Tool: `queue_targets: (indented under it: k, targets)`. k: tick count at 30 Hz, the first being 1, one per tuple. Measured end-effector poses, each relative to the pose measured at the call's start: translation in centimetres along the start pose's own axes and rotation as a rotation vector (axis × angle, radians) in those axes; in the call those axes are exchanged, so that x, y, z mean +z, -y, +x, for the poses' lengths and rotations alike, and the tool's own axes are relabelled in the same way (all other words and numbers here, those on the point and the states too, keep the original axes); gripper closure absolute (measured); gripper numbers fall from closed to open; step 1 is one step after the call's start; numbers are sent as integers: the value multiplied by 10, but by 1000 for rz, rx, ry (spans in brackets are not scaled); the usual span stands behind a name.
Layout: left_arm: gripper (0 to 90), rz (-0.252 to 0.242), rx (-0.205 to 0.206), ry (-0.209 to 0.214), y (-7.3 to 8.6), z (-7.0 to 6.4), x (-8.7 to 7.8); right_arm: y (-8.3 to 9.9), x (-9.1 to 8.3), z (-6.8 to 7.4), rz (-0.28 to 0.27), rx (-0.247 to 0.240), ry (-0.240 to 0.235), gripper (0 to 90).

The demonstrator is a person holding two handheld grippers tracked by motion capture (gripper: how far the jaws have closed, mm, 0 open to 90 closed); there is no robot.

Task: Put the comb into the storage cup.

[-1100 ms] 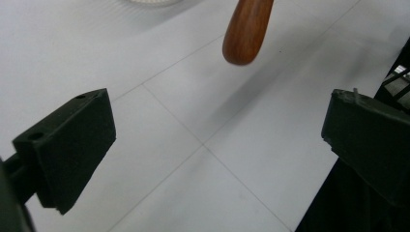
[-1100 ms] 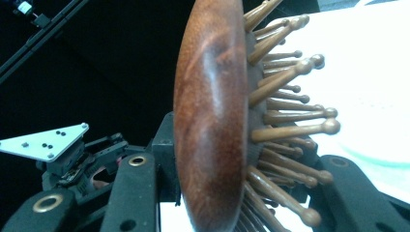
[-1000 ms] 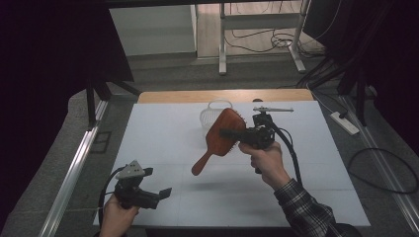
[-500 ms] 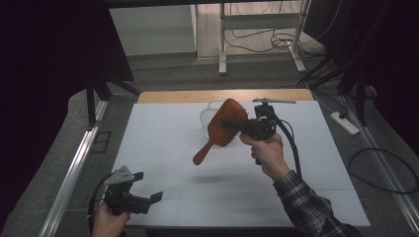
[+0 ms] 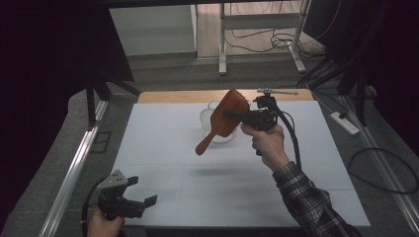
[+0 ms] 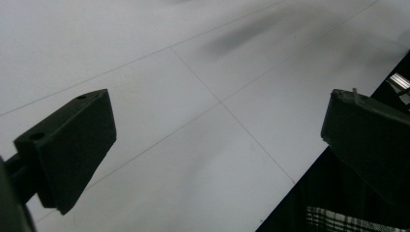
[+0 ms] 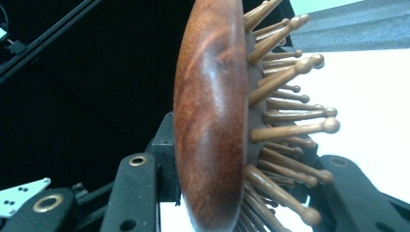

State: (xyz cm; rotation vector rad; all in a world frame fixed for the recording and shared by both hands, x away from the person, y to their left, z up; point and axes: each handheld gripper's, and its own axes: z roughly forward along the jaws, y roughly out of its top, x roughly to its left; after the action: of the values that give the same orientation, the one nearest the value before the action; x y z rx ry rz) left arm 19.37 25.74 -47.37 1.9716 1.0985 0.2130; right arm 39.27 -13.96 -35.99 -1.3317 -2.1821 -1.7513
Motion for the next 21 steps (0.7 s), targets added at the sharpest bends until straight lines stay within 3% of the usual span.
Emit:
queue_targets:
  k: [21]
  targets:
    - [5,18,19,-13,5,-1,-2,-29,6,-9,-40,11,61,537]
